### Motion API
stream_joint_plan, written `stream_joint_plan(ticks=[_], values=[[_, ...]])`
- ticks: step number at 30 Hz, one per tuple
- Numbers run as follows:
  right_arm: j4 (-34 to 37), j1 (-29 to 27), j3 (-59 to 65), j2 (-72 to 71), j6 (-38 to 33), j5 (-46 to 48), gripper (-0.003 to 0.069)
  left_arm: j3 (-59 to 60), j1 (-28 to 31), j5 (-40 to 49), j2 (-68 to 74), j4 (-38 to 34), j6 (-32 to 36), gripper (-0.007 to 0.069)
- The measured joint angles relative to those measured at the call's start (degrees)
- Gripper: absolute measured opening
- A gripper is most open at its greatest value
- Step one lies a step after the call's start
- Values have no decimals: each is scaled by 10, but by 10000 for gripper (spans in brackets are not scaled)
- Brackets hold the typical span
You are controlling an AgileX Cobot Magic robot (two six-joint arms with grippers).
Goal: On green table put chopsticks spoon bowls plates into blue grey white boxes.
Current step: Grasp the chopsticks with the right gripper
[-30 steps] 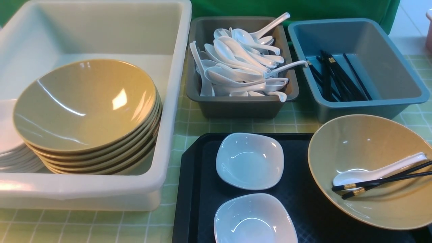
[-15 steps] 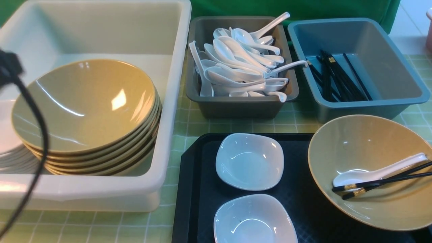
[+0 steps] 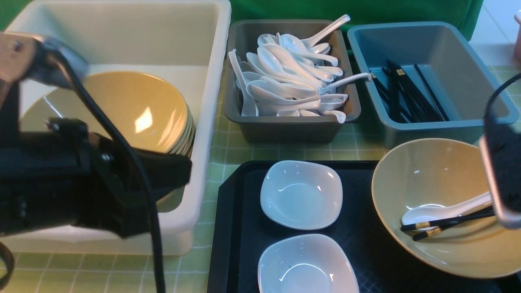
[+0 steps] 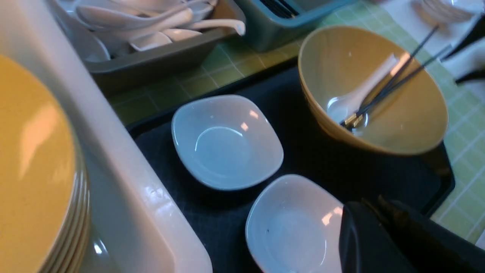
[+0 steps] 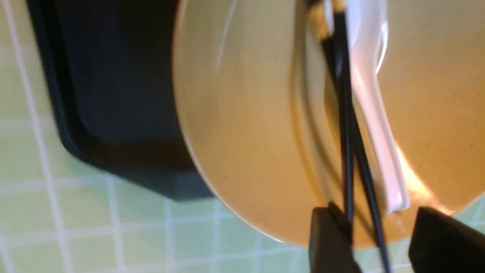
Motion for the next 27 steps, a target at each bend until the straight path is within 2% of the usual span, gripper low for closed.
stream_joint_plan(ticks=[3,15,20,27], values=[[-13,11,-1,33,-12,-16,327,0,-1,5,2,0,19,-2],[-29,15,-1,160,-22,-41,320,0,-1,9,2,3,21,-2],[-32,15,-2,196,-21,-48,260,0,-1,9,2,5,21,-2],[-34,15,-3,219,-11,-58,102,0,-1,9,2,5,21,-2]])
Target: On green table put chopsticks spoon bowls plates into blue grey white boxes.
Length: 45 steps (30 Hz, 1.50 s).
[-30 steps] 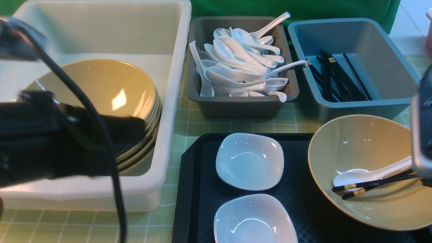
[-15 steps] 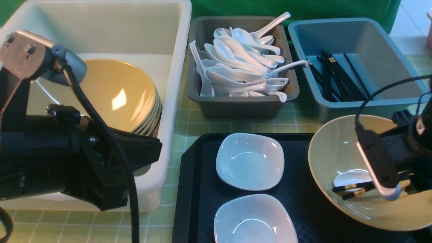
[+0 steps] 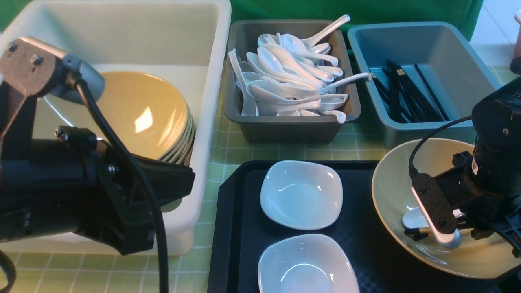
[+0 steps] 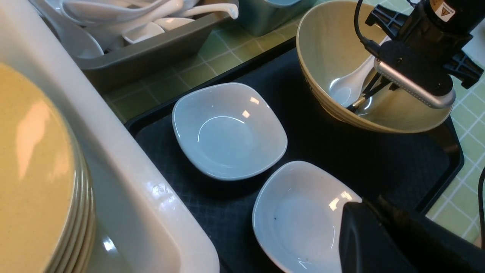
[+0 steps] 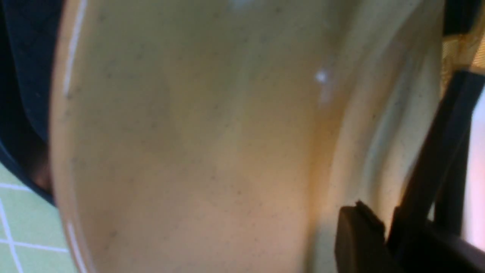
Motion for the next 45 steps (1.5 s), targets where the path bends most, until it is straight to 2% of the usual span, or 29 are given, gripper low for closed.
stream_joint_plan(ticks=[3,10,17,20,21,22,23,24,26,28,30,38,41,45], values=[[-3,0,-3,1,4,-4,51,0,0,0,0,1,0,-2],[1,0,-11,-15,6,37,48,0,0,0,0,4,0,-2],[35,0,-91,-78,14,78,48,0,0,-14,0,2,0,-2],[42,-5,-141,-81,62,61,48,0,0,-34,0,-5,0,-2],[48,-12,-162,-77,95,45,48,0,0,-40,0,-8,0,-2],[69,-31,-208,-62,183,20,48,0,0,-59,0,-16,0,-2],[91,-46,-240,-48,227,8,48,0,0,-72,0,-22,0,-2],[96,-49,-246,-45,235,6,48,0,0,-72,0,-22,0,-2],[195,-88,-330,13,317,2,48,0,0,-94,0,-30,0,-2],[227,-103,-359,42,339,7,48,0,0,-100,0,-32,0,-2],[260,-122,-440,107,397,8,48,0,0,-106,1,-33,0,-2],[269,-164,-592,260,559,-63,48,0,0,-105,1,-56,0,-2],[269,-168,-597,304,592,-122,48,0,0,-105,1,-65,0,-2],[269,-169,-597,349,602,-167,48,0,0,-93,1,-73,0,-2]])
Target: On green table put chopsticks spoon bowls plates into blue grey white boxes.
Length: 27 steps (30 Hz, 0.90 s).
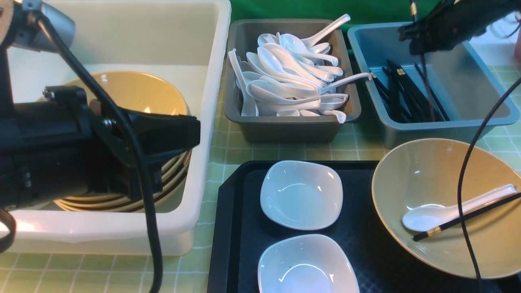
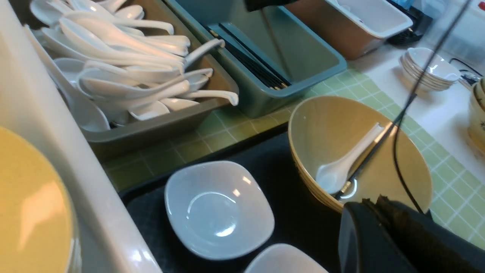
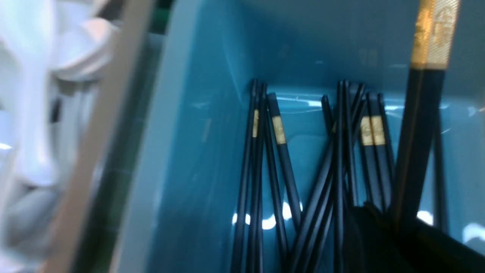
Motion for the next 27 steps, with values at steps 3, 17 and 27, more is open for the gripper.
stream_joint_plan(ticks=[3,17,27], values=[[0,0,0,19,1,-6,57,0,0,7,0,-1,0,-2],[0,0,92,-117,-116,65,320,0,0,27,0,-4,0,-2],[-3,61,397,-395,-688,197,330,0,0,79,0,-2,0,-2]])
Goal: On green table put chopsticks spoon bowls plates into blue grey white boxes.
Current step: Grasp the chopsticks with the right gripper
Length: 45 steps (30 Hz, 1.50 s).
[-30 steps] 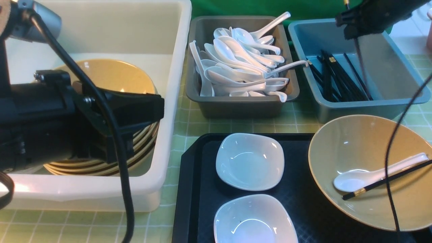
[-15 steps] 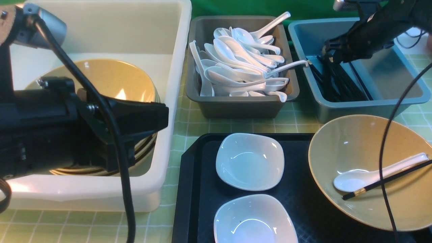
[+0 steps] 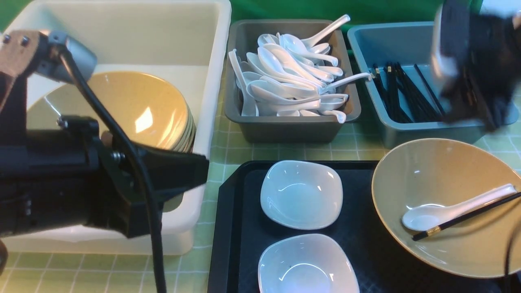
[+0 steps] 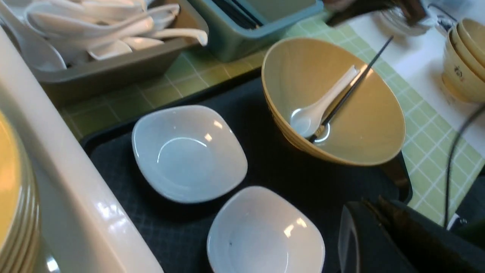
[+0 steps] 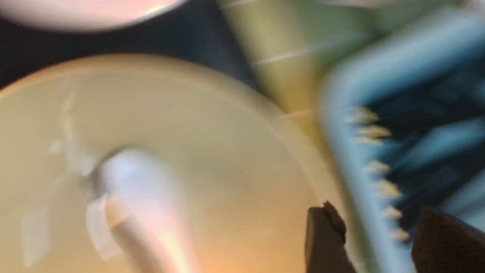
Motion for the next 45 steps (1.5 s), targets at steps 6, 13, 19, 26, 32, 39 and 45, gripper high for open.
stream_joint_plan(ticks=[6,13,19,26,32,39,45], values=[[-141,43,151,-32,-31,-61,330,0,0,10,0,5,1,-2],[-206,64,228,-32,-18,-119,330,0,0,19,1,9,2,-2],[-213,64,231,-27,-5,-133,330,0,0,20,1,9,1,-2],[-219,64,231,8,0,-132,250,0,0,20,1,9,7,-2],[-219,64,231,14,2,-132,64,0,0,31,1,10,9,-2],[-219,64,218,4,37,-113,58,0,0,33,1,10,9,-2],[-215,58,112,-3,189,-102,57,0,0,28,1,10,16,-2]])
